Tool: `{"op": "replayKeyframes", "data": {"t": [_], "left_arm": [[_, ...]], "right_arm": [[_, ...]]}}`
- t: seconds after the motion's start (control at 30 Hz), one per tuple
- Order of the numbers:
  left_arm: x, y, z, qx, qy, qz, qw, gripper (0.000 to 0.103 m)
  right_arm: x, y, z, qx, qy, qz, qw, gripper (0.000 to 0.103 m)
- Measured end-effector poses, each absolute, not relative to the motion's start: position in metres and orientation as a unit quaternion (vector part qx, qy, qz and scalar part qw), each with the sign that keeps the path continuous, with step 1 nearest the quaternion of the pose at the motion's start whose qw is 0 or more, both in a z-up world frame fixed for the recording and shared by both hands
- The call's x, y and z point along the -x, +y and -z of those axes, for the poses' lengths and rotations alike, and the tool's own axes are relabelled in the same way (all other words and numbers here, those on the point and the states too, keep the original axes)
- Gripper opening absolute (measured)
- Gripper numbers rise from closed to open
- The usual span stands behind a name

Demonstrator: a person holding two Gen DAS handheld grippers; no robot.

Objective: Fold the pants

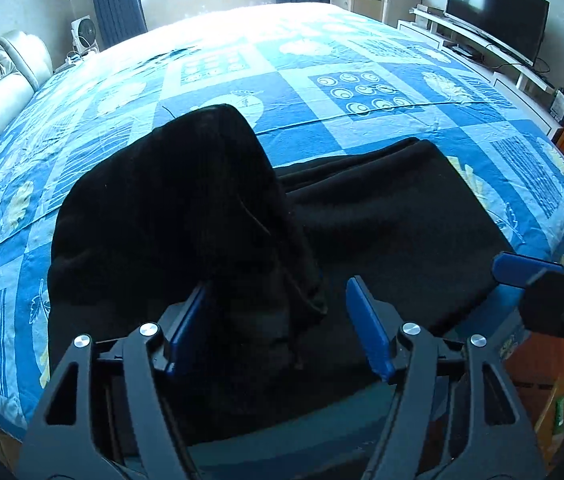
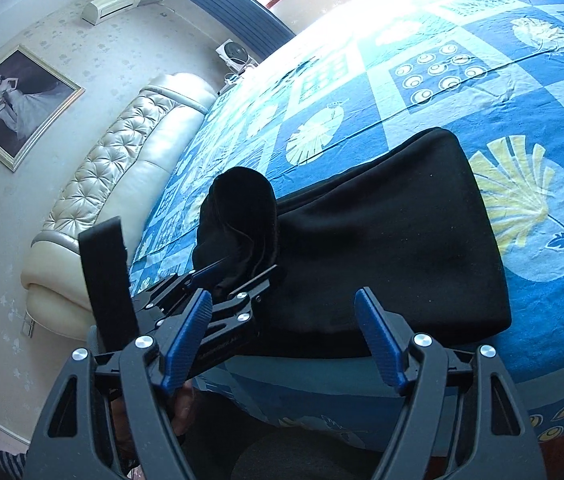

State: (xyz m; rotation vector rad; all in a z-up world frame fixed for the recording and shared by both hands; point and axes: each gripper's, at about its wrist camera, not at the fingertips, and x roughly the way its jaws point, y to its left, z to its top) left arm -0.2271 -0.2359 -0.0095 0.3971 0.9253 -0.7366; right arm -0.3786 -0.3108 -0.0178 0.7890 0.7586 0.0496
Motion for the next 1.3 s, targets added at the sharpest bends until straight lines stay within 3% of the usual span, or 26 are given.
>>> {"op": "replayKeyframes", "data": {"t": [0.1, 0.23, 0.37, 0.63, 0.67, 0.77, 0.8, 0.9, 1.3], "left_arm": [[0.242, -0.214, -0.008, -0.145, 0.444, 0.378, 0.799, 0.070], [0.250, -0.162, -0.032, -0.099, 0.426, 0.374, 0.818, 0.092], [0.233, -0.115, -0.039, -0.092, 0.394, 0.331, 0.853, 0.093], [0.182, -0.054, -0.018, -0.036, 0.429, 0.281, 0.858, 0.093], [0.178, -0.050, -0.014, -0.025, 0.437, 0.280, 0.854, 0.093], [0.172, -0.039, -0.001, -0.006, 0.456, 0.275, 0.846, 0.093], [0.171, -0.038, 0.003, -0.006, 0.462, 0.273, 0.844, 0.093], [0.169, -0.036, 0.008, -0.005, 0.470, 0.272, 0.839, 0.093], [0.169, -0.033, 0.002, 0.002, 0.465, 0.279, 0.840, 0.093]], "right_arm": [[0.382, -0.315, 0.015, -0.379, 0.357, -0.019, 0.854, 0.073], [0.377, -0.319, 0.013, -0.408, 0.345, -0.043, 0.845, 0.073], [0.347, -0.310, 0.023, -0.424, 0.356, -0.075, 0.829, 0.076], [0.271, -0.274, 0.063, -0.406, 0.429, -0.111, 0.800, 0.076], [0.265, -0.269, 0.067, -0.400, 0.436, -0.111, 0.799, 0.071], [0.254, -0.256, 0.077, -0.390, 0.465, -0.110, 0.787, 0.027], [0.253, -0.253, 0.079, -0.386, 0.472, -0.107, 0.785, 0.022], [0.257, -0.244, 0.063, -0.359, 0.463, -0.108, 0.803, 0.015], [0.288, -0.248, -0.057, -0.300, 0.382, -0.146, 0.862, 0.012]]}}
